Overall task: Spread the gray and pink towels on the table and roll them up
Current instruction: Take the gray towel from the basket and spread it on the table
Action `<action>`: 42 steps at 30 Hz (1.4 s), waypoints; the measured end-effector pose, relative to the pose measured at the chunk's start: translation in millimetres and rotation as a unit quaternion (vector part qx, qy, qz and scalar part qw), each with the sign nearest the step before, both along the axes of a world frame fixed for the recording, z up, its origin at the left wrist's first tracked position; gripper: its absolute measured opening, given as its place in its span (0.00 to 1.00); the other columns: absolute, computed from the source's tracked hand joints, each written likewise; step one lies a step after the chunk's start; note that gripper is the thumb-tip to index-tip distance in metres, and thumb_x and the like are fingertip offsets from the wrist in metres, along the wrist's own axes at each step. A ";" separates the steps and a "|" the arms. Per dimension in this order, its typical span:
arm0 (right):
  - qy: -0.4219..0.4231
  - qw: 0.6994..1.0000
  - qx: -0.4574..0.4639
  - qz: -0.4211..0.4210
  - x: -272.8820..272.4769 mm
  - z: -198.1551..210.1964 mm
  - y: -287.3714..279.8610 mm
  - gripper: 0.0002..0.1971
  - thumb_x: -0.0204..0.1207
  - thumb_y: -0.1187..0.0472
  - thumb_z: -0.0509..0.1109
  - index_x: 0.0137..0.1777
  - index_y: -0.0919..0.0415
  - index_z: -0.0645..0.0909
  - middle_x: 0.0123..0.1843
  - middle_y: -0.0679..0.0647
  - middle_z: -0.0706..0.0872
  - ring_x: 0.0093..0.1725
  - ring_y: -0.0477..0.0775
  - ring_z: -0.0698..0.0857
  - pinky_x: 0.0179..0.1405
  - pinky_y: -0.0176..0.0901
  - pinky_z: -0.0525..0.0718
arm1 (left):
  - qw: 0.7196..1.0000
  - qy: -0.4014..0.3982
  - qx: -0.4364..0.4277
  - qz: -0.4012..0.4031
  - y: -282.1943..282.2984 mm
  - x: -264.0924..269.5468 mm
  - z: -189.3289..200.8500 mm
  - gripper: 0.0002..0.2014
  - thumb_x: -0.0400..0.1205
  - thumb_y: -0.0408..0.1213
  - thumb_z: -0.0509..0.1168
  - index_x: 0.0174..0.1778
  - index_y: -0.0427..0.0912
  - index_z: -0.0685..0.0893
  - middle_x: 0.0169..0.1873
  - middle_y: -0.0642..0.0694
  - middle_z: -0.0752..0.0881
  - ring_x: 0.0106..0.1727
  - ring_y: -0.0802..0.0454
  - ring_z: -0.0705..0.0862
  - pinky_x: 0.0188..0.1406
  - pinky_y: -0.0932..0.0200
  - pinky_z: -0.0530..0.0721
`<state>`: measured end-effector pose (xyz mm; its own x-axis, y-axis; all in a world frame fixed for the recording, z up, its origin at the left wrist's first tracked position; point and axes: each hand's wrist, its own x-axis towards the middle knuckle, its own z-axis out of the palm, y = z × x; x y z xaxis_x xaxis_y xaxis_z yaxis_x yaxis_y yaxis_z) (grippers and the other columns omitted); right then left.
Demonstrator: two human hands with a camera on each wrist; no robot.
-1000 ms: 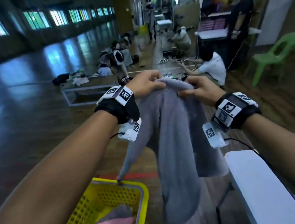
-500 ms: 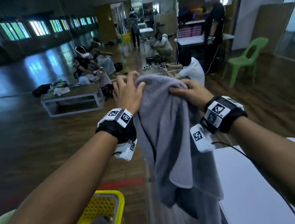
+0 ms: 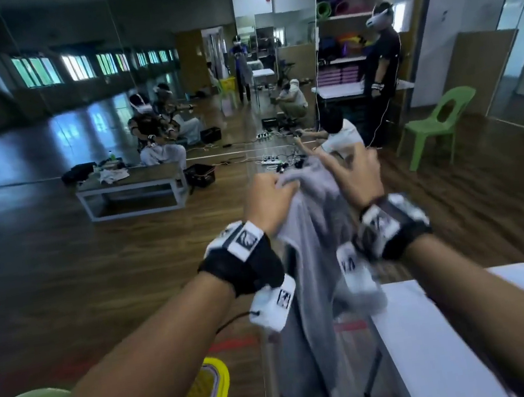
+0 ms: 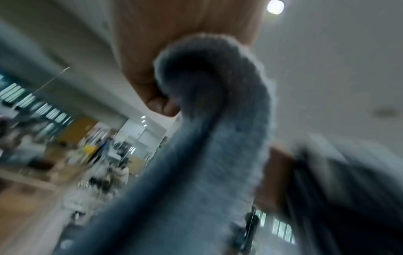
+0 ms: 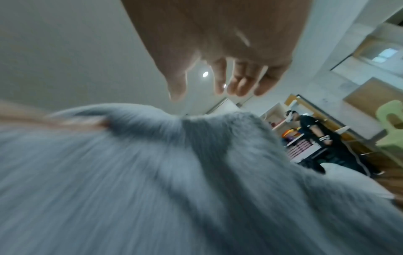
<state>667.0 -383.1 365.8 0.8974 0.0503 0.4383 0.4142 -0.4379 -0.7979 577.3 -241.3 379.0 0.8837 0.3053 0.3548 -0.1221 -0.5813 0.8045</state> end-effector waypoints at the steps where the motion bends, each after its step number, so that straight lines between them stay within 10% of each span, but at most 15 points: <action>1: -0.013 0.999 0.044 0.023 -23.2 -19.6 2.3 0.20 0.72 0.38 0.69 0.47 0.56 0.79 0.49 0.59 0.84 0.50 0.58 0.82 0.55 0.56 0.80 | 0.999 0.014 -0.046 0.007 3.4 10.7 9.1 0.08 0.77 0.33 0.69 0.35 0.33 0.88 0.27 0.44 0.81 0.29 0.52 0.75 0.24 0.66 0.69; 7: 0.018 0.980 0.133 0.150 -90.7 -69.1 29.3 0.17 0.63 0.49 0.75 0.49 0.53 0.81 0.38 0.50 0.85 0.36 0.40 0.80 0.40 0.29 0.78 | 0.966 0.081 -0.234 0.072 5.9 51.3 11.5 0.11 0.68 0.31 0.76 0.42 0.29 0.87 0.38 0.37 0.87 0.41 0.46 0.87 0.38 0.56 0.82; 12: 0.004 0.982 0.143 0.126 -66.7 -65.5 24.3 0.10 0.72 0.49 0.72 0.42 0.56 0.88 0.34 0.48 0.87 0.34 0.45 0.81 0.37 0.53 0.83 | 0.954 0.070 -0.288 0.055 22.0 48.8 23.1 0.08 0.72 0.31 0.76 0.35 0.31 0.84 0.32 0.39 0.86 0.37 0.46 0.86 0.41 0.49 0.86; 15: 0.010 0.970 0.177 0.167 -52.8 -35.7 15.9 0.09 0.78 0.58 0.70 0.38 0.62 0.84 0.29 0.51 0.79 0.30 0.46 0.75 0.27 0.44 0.77 | 0.943 0.070 -0.326 -0.015 30.6 23.4 22.0 0.11 0.79 0.44 0.70 0.43 0.39 0.82 0.30 0.46 0.86 0.28 0.52 0.82 0.31 0.58 0.78; 17: -0.003 0.979 0.131 0.154 -33.1 -8.1 15.7 0.13 0.80 0.61 0.67 0.38 0.70 0.81 0.30 0.53 0.78 0.31 0.45 0.74 0.31 0.40 0.73 | 0.960 0.110 -0.242 -0.090 29.6 3.4 8.6 0.17 0.79 0.55 0.65 0.54 0.47 0.81 0.44 0.48 0.89 0.37 0.53 0.85 0.35 0.60 0.79; 20: 0.005 0.988 -0.016 0.152 -10.6 16.7 27.9 0.16 0.79 0.58 0.66 0.33 0.68 0.81 0.32 0.56 0.81 0.36 0.51 0.78 0.39 0.46 0.73 | 0.976 0.114 -0.145 -0.117 21.9 -10.0 -19.1 0.16 0.81 0.41 0.68 0.63 0.42 0.81 0.46 0.48 0.86 0.39 0.60 0.85 0.32 0.72 0.78; 23: 0.017 0.983 -0.087 0.162 -8.3 19.8 36.6 0.13 0.79 0.55 0.67 0.34 0.59 0.83 0.37 0.56 0.87 0.37 0.51 0.83 0.38 0.45 0.75 | 0.979 0.076 -0.166 -0.088 20.0 -5.2 -30.7 0.09 0.80 0.27 0.66 0.56 0.35 0.83 0.36 0.48 0.83 0.28 0.69 0.82 0.27 0.76 0.75; 26: 0.015 0.981 -0.077 0.176 -6.1 20.8 39.8 0.14 0.78 0.55 0.67 0.34 0.61 0.84 0.48 0.62 0.90 0.50 0.55 0.86 0.44 0.48 0.79 | 0.976 0.091 -0.164 -0.107 22.5 1.0 -37.2 0.07 0.80 0.27 0.65 0.41 0.43 0.83 0.35 0.49 0.82 0.38 0.58 0.81 0.39 0.64 0.77; 30: 0.037 0.985 -0.022 0.166 1.5 21.2 22.7 0.20 0.77 0.54 0.70 0.24 0.57 0.75 0.23 0.47 0.78 0.26 0.43 0.74 0.28 0.40 0.68 | 0.943 0.061 -0.288 -0.157 27.3 2.6 -38.4 0.07 0.83 0.30 0.63 0.41 0.42 0.83 0.36 0.48 0.84 0.35 0.58 0.83 0.34 0.68 0.81; 34: 0.066 0.970 -0.012 0.234 -5.7 14.6 -3.7 0.19 0.76 0.55 0.72 0.22 0.54 0.80 0.25 0.37 0.79 0.41 0.37 0.71 0.47 0.39 0.69 | 0.883 0.069 -0.391 -0.252 30.5 3.8 -31.7 0.08 0.84 0.32 0.60 0.49 0.32 0.82 0.42 0.42 0.87 0.45 0.52 0.86 0.51 0.59 0.83; 38: 0.076 0.964 -0.033 0.252 -21.1 11.1 -12.6 0.16 0.75 0.55 0.73 0.32 0.66 0.84 0.30 0.52 0.80 0.33 0.43 0.73 0.35 0.35 0.69 | 0.938 0.043 -0.287 -0.187 32.8 14.2 -30.2 0.08 0.82 0.31 0.63 0.38 0.41 0.84 0.33 0.51 0.87 0.36 0.58 0.84 0.44 0.61 0.80; 42: 0.055 0.972 -0.029 0.225 -19.5 10.1 -24.3 0.17 0.76 0.55 0.73 0.25 0.54 0.81 0.22 0.39 0.76 0.27 0.36 0.71 0.30 0.30 0.68 | 0.970 0.024 -0.162 -0.178 21.9 14.8 -25.7 0.12 0.83 0.38 0.65 0.35 0.39 0.82 0.33 0.48 0.84 0.34 0.58 0.80 0.40 0.61 0.77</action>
